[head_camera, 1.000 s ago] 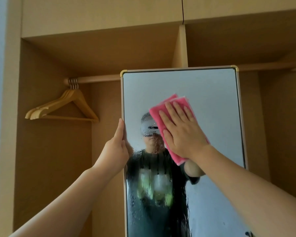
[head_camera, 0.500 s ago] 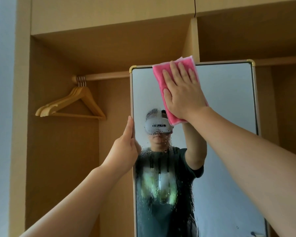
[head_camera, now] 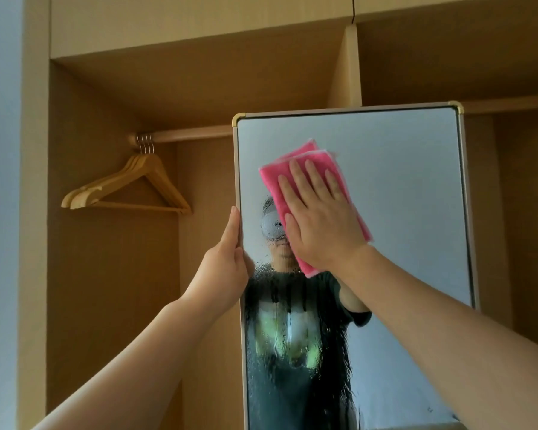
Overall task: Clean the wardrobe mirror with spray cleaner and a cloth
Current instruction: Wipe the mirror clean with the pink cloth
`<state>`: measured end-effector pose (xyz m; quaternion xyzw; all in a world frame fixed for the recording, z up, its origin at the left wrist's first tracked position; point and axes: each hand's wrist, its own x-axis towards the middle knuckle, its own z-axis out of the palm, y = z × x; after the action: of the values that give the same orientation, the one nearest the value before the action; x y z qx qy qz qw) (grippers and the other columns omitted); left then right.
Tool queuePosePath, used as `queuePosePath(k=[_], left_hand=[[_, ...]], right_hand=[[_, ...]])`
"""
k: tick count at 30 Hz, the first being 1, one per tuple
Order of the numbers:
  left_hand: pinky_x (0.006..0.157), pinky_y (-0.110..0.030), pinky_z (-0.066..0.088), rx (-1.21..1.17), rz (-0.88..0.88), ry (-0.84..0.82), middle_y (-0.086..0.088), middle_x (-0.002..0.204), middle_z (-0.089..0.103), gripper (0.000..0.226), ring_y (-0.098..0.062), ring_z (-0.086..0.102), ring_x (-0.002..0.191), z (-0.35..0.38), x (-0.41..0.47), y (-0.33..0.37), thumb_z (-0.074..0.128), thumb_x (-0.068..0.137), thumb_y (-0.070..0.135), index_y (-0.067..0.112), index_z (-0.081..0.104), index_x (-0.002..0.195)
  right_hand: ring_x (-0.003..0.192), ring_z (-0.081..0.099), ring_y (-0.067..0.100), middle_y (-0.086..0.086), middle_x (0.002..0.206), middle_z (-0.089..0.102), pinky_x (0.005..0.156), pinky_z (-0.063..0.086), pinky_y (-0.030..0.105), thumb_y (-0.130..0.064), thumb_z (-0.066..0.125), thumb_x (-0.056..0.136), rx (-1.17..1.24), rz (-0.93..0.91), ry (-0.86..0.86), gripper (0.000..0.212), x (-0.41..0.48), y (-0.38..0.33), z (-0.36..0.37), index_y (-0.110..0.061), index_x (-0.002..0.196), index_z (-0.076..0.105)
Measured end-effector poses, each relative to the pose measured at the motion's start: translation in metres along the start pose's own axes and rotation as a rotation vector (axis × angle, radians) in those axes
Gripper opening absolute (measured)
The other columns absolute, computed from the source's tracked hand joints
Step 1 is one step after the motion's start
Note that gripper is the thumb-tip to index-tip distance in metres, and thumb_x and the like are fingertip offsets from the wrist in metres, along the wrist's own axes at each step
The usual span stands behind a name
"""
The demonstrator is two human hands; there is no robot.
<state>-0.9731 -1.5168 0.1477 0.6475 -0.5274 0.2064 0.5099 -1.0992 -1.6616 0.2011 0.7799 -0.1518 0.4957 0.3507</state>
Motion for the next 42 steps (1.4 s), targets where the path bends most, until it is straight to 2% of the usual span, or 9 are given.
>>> queuePosePath(k=[4, 10, 14, 18, 27, 32, 37, 39, 42], left_hand=[[0.055, 0.001, 0.041, -0.018, 0.004, -0.005, 0.018, 0.077, 0.062, 0.069, 0.01, 0.06, 0.071, 0.0, -0.001, 0.0, 0.033, 0.098, 0.009, 0.041, 0.003, 0.151], [0.056, -0.002, 0.045, -0.055, -0.008, -0.035, 0.012, 0.076, 0.066, 0.069, -0.001, 0.062, 0.075, -0.003, -0.002, 0.002, 0.033, 0.099, 0.012, 0.043, 0.0, 0.151], [0.056, -0.008, 0.049, -0.066, -0.016, -0.06, 0.007, 0.072, 0.068, 0.071, -0.005, 0.065, 0.07, -0.006, -0.003, 0.003, 0.034, 0.099, 0.013, 0.046, -0.002, 0.149], [0.056, -0.005, 0.047, -0.061, -0.019, -0.082, 0.009, 0.074, 0.066, 0.072, -0.002, 0.064, 0.074, -0.008, -0.004, 0.003, 0.034, 0.1, 0.012, 0.048, -0.005, 0.148], [0.056, -0.004, 0.046, -0.067, -0.012, -0.091, 0.014, 0.082, 0.065, 0.073, 0.0, 0.062, 0.075, -0.008, -0.005, 0.003, 0.035, 0.1, 0.012, 0.049, -0.005, 0.148], [0.058, -0.007, 0.046, -0.049, -0.001, -0.077, 0.004, 0.079, 0.066, 0.072, -0.007, 0.061, 0.076, -0.007, -0.005, 0.003, 0.035, 0.098, 0.01, 0.044, -0.003, 0.15], [0.06, -0.022, 0.049, -0.052, 0.004, -0.068, -0.003, 0.078, 0.068, 0.074, -0.019, 0.063, 0.071, -0.007, -0.006, 0.001, 0.034, 0.096, 0.009, 0.048, -0.001, 0.149], [0.058, -0.019, 0.048, -0.047, -0.005, -0.063, -0.006, 0.08, 0.068, 0.075, -0.023, 0.063, 0.073, -0.007, -0.005, -0.001, 0.033, 0.095, 0.01, 0.05, -0.001, 0.148], [0.056, -0.016, 0.047, -0.044, -0.021, -0.065, -0.007, 0.082, 0.068, 0.073, -0.024, 0.063, 0.074, -0.008, -0.005, -0.001, 0.033, 0.096, 0.011, 0.051, -0.002, 0.148]], right_hand=[[0.149, 0.004, 0.034, 0.016, 0.16, 0.013, 0.121, 0.004, 0.049, -0.037, 0.019, 0.1, 0.026, -0.05, 0.034, 0.06, -0.03, -0.015, 0.012, -0.009, 0.153, 0.017], [0.149, 0.002, 0.033, 0.016, 0.161, 0.008, 0.121, 0.002, 0.049, -0.037, 0.022, 0.1, 0.069, -0.116, 0.039, 0.06, -0.085, -0.038, 0.031, -0.01, 0.154, 0.015], [0.149, 0.004, 0.033, 0.015, 0.161, 0.008, 0.121, 0.003, 0.049, -0.036, 0.033, 0.098, 0.064, -0.136, 0.025, 0.064, -0.106, -0.045, 0.035, -0.011, 0.154, 0.016], [0.149, 0.007, 0.033, 0.014, 0.16, 0.014, 0.121, 0.004, 0.049, -0.035, 0.036, 0.095, 0.06, -0.154, 0.027, 0.064, -0.107, -0.044, 0.031, -0.011, 0.153, 0.021], [0.149, 0.012, 0.031, 0.011, 0.159, 0.02, 0.12, 0.01, 0.05, -0.037, 0.037, 0.095, 0.068, -0.169, 0.002, 0.063, -0.085, -0.035, 0.023, -0.014, 0.152, 0.025], [0.148, 0.012, 0.031, 0.011, 0.159, 0.021, 0.12, 0.011, 0.05, -0.038, 0.03, 0.097, 0.049, -0.157, -0.002, 0.059, -0.064, -0.032, 0.015, -0.014, 0.152, 0.026], [0.149, 0.004, 0.032, 0.012, 0.161, 0.012, 0.121, 0.004, 0.049, -0.04, 0.015, 0.1, 0.018, -0.065, -0.004, 0.059, -0.012, -0.028, 0.001, -0.015, 0.154, 0.014], [0.149, -0.001, 0.031, 0.01, 0.162, 0.008, 0.121, 0.002, 0.049, -0.042, 0.011, 0.1, 0.007, -0.024, -0.006, 0.06, 0.014, -0.026, -0.003, -0.016, 0.155, 0.011], [0.149, 0.003, 0.031, 0.01, 0.162, 0.011, 0.12, 0.003, 0.049, -0.042, 0.011, 0.099, 0.009, 0.013, 0.019, 0.061, 0.05, -0.022, -0.01, -0.018, 0.155, 0.014]])
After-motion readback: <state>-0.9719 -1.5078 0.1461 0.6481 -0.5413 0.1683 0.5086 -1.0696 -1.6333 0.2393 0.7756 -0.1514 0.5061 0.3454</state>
